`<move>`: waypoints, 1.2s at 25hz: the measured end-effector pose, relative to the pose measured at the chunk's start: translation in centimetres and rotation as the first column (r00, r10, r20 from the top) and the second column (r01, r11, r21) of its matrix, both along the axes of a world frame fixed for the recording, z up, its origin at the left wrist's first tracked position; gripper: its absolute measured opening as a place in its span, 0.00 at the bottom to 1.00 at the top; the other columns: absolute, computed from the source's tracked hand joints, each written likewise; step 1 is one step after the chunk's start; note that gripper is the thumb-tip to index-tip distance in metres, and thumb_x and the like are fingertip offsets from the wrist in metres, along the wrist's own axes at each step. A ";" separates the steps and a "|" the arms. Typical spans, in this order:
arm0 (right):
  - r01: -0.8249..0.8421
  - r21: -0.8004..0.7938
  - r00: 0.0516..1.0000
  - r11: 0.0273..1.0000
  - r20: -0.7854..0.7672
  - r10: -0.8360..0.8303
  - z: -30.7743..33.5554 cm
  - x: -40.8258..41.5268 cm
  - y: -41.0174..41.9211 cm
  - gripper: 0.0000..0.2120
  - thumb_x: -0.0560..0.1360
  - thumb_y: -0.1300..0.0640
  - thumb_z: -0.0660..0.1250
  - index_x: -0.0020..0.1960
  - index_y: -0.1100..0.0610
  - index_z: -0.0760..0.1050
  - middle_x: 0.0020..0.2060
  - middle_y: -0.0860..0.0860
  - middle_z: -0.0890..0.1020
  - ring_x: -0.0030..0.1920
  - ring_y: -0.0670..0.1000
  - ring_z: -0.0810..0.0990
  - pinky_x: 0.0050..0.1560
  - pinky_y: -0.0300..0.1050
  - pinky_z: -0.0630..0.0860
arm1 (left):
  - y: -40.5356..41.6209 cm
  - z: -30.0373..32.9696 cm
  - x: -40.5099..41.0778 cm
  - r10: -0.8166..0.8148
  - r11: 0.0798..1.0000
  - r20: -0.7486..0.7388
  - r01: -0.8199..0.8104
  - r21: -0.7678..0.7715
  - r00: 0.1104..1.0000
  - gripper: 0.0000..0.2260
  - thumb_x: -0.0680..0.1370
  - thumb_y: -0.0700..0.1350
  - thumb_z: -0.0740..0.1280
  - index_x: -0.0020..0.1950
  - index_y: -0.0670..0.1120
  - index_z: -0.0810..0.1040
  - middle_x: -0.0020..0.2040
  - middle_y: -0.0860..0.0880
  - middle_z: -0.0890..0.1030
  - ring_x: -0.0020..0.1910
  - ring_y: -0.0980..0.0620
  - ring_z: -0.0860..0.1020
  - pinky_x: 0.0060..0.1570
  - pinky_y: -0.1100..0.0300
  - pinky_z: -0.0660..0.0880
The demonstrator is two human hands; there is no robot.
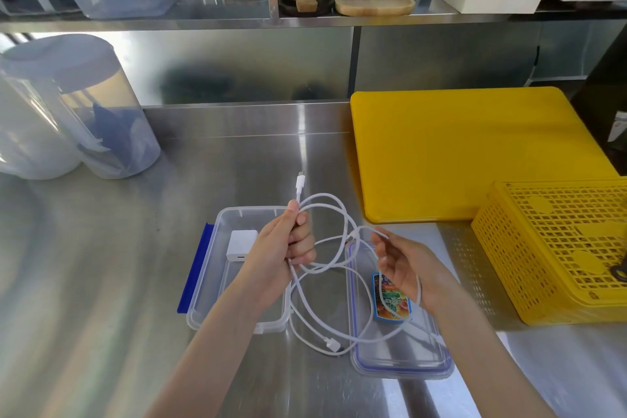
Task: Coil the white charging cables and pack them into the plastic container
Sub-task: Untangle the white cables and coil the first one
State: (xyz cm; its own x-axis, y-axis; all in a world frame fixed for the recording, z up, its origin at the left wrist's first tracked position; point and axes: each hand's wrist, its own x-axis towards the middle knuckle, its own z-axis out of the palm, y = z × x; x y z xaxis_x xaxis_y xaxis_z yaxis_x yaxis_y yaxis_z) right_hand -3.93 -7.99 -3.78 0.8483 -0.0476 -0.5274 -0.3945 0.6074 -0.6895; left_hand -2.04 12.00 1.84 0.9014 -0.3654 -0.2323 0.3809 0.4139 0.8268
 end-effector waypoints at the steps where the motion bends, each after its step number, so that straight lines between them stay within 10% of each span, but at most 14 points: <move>1: 0.008 0.135 1.000 0.991 -0.018 -0.006 0.0 -0.2 0.1 0.14 0.77 0.62 0.58 0.42 0.63 0.81 0.31 0.53 0.84 0.27 0.45 0.80 0.24 0.35 0.76 | -0.1 0.1 0.0 -0.005 1.000 0.003 0.005 0.003 1.000 0.18 0.80 0.49 0.52 0.32 0.46 0.66 0.21 0.55 0.63 0.18 0.60 0.59 0.19 0.70 0.60; 14: -0.375 0.372 0.910 0.849 0.323 0.260 2.7 -1.8 4.4 0.11 0.69 0.58 0.59 0.42 0.58 0.80 0.32 0.51 0.80 0.38 0.48 0.80 0.45 0.44 0.76 | -1.9 -0.6 -0.5 0.145 0.907 0.099 -0.172 0.383 0.984 0.15 0.80 0.49 0.54 0.34 0.46 0.65 0.21 0.55 0.60 0.19 0.59 0.59 0.19 0.69 0.61; 18: -0.401 -0.121 0.832 0.908 0.366 0.416 3.0 -1.9 4.5 0.07 0.70 0.62 0.64 0.40 0.53 0.79 0.37 0.50 0.81 0.45 0.50 0.80 0.45 0.38 0.79 | -1.8 -0.6 -0.5 0.130 0.861 0.164 -0.194 0.470 0.978 0.16 0.80 0.48 0.53 0.34 0.45 0.65 0.19 0.56 0.61 0.18 0.59 0.61 0.20 0.70 0.63; 23: -0.211 -0.611 0.841 0.763 0.283 0.460 3.2 -1.9 5.2 0.09 0.69 0.60 0.70 0.33 0.49 0.75 0.32 0.42 0.82 0.39 0.42 0.81 0.44 0.33 0.79 | -1.7 -0.9 -0.6 0.122 0.809 0.240 -0.237 0.537 0.963 0.16 0.80 0.49 0.53 0.33 0.46 0.64 0.22 0.56 0.61 0.19 0.59 0.60 0.22 0.69 0.62; 26: -0.054 -0.733 0.880 0.678 0.285 0.379 3.3 -1.8 5.8 0.14 0.75 0.50 0.60 0.32 0.49 0.75 0.27 0.42 0.81 0.32 0.38 0.78 0.37 0.31 0.75 | -1.4 -1.1 -0.6 0.091 0.848 0.205 -0.184 0.497 0.974 0.16 0.80 0.49 0.53 0.34 0.45 0.65 0.19 0.56 0.61 0.18 0.59 0.61 0.21 0.70 0.62; 30: 0.066 -0.539 0.954 0.840 0.282 0.106 3.4 -0.8 3.4 0.22 0.80 0.51 0.48 0.40 0.52 0.78 0.35 0.45 0.84 0.36 0.39 0.82 0.37 0.28 0.76 | 0.3 -1.8 -0.2 0.041 0.866 0.140 -0.105 0.489 0.989 0.16 0.80 0.49 0.54 0.34 0.46 0.66 0.18 0.56 0.60 0.19 0.59 0.59 0.21 0.70 0.62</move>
State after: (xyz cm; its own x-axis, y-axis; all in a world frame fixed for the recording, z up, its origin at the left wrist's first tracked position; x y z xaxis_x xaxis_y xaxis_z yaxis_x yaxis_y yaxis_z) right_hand -4.72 -4.62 -0.34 0.9606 -0.2313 -0.1542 -0.1338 0.1012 -0.9858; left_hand -2.28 12.25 -0.01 0.9537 -0.1631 -0.2526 0.2496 -0.0385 0.9676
